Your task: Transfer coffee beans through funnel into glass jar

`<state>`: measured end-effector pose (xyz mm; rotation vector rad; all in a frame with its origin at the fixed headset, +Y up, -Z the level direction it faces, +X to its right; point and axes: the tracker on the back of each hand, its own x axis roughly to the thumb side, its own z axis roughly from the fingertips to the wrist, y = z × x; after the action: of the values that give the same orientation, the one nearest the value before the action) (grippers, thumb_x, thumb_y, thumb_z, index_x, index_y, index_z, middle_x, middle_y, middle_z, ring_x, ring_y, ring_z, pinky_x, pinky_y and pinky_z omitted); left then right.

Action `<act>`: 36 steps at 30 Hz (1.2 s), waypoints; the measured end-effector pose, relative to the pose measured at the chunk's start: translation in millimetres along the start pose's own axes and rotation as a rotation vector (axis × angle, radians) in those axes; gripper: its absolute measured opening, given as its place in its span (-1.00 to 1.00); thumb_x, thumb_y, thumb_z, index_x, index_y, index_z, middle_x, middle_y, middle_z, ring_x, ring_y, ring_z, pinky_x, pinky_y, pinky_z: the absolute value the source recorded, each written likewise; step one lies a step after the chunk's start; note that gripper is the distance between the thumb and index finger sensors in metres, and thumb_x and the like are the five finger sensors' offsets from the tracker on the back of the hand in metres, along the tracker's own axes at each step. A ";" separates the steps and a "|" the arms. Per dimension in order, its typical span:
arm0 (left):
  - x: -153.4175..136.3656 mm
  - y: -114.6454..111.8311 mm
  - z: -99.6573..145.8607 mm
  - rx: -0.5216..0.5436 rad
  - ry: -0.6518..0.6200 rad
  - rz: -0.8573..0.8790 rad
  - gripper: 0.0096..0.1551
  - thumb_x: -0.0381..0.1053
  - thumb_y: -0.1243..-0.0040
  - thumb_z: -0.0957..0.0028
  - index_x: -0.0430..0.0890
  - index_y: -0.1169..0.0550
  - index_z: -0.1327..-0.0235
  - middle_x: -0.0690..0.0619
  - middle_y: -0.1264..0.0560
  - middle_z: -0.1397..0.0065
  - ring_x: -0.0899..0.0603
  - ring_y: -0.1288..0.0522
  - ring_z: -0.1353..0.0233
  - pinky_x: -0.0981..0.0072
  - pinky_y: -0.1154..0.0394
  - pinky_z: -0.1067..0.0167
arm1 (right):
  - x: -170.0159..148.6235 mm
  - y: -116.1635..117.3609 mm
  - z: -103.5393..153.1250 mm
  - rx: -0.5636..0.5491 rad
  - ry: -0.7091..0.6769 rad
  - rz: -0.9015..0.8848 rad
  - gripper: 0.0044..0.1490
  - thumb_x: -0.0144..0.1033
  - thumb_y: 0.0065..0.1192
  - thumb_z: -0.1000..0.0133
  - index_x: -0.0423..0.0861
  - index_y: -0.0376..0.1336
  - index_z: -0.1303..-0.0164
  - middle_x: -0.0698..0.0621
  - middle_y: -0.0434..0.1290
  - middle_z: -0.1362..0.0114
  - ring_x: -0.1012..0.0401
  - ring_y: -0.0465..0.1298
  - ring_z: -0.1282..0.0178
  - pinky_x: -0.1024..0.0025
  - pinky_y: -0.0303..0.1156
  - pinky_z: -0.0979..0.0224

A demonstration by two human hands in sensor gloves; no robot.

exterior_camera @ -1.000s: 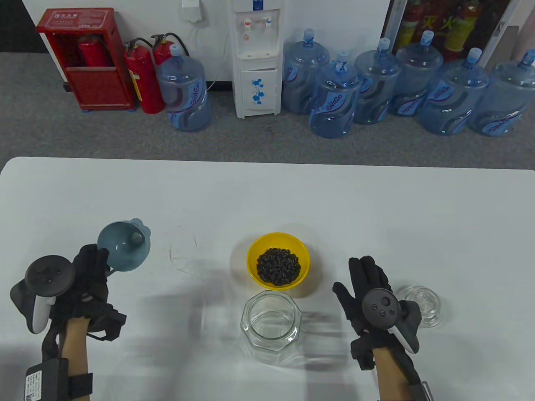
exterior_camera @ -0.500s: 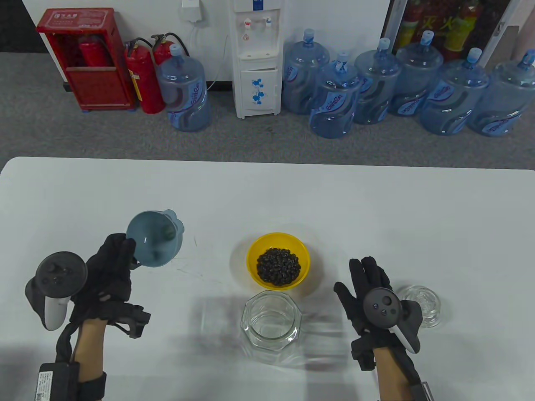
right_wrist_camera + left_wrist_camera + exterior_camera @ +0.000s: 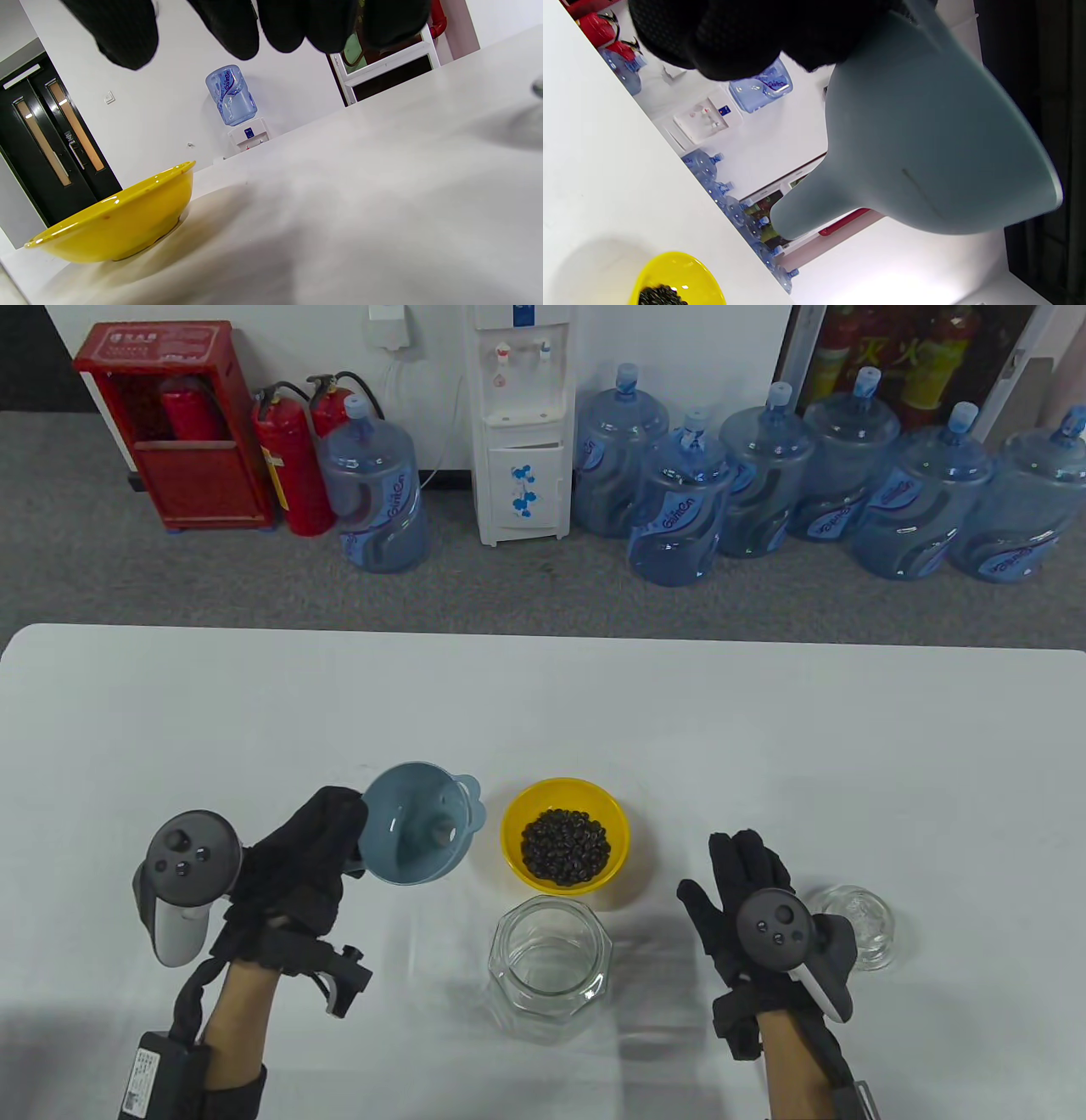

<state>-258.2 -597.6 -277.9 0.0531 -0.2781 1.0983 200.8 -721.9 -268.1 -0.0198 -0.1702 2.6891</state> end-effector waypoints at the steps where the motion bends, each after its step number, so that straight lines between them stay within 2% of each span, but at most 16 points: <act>1: 1.3 -5.1 -0.7 -0.028 -0.003 0.002 -0.53 0.10 0.06 -0.29 -0.19 -0.53 -0.18 -0.05 -0.60 0.23 -0.13 -0.62 0.12 -0.23 -0.45 -0.28 | 0.0 0.3 0.0 0.003 0.002 0.000 -0.04 0.25 0.04 -0.38 -0.10 0.02 -0.85 -0.27 -0.06 -0.87 -0.24 0.04 -0.79 -0.32 0.11 -0.64; 6: 3.8 -29.8 -3.7 -0.118 -0.007 0.083 -0.52 0.10 0.06 -0.30 -0.22 -0.55 -0.15 0.00 -0.63 0.31 -0.10 -0.65 0.20 -0.18 -0.50 -0.23 | 0.3 0.8 -0.1 0.011 0.004 0.002 -0.05 0.25 0.04 -0.38 -0.09 0.02 -0.85 -0.26 -0.06 -0.88 -0.24 0.04 -0.79 -0.32 0.11 -0.63; 11: 2.9 -51.7 -7.8 -0.208 -0.001 0.040 -0.52 0.10 0.05 -0.30 -0.24 -0.58 -0.10 0.05 -0.65 0.38 -0.07 -0.68 0.29 -0.13 -0.56 -0.20 | 0.2 0.7 -0.2 0.012 0.004 -0.001 -0.05 0.25 0.04 -0.38 -0.09 0.03 -0.85 -0.25 -0.03 -0.87 -0.24 0.05 -0.78 -0.32 0.12 -0.63; 19: -5.0 -84.4 -10.6 -0.327 0.012 -0.065 -0.52 0.11 0.03 -0.30 -0.22 -0.57 -0.11 0.05 -0.65 0.36 -0.07 -0.68 0.26 -0.14 -0.55 -0.21 | 0.6 1.0 -0.5 0.018 0.001 -0.003 -0.05 0.25 0.04 -0.38 -0.09 0.04 -0.85 -0.26 -0.03 -0.87 -0.24 0.05 -0.79 -0.32 0.12 -0.63; 28: -16.3 -107.5 -11.2 -0.389 0.060 -0.167 -0.52 0.11 0.02 -0.29 -0.22 -0.57 -0.12 0.05 -0.67 0.35 -0.08 -0.70 0.24 -0.13 -0.55 -0.24 | 0.6 1.5 -0.3 0.021 -0.003 -0.010 -0.05 0.25 0.04 -0.38 -0.10 0.04 -0.85 -0.25 -0.02 -0.87 -0.24 0.05 -0.78 -0.32 0.12 -0.63; 36: -20.8 -116.8 -8.9 -0.407 0.068 -0.163 -0.52 0.12 -0.01 -0.29 -0.22 -0.58 -0.12 0.04 -0.68 0.35 -0.09 -0.71 0.24 -0.13 -0.55 -0.26 | 0.2 1.8 -0.1 0.025 0.001 -0.009 -0.06 0.25 0.03 -0.38 -0.10 0.04 -0.85 -0.26 -0.02 -0.87 -0.24 0.05 -0.78 -0.32 0.12 -0.63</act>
<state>-161.9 -667.5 -280.6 -0.3185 -0.4238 0.8631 199.9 -723.4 -268.4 -0.0123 -0.1361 2.6817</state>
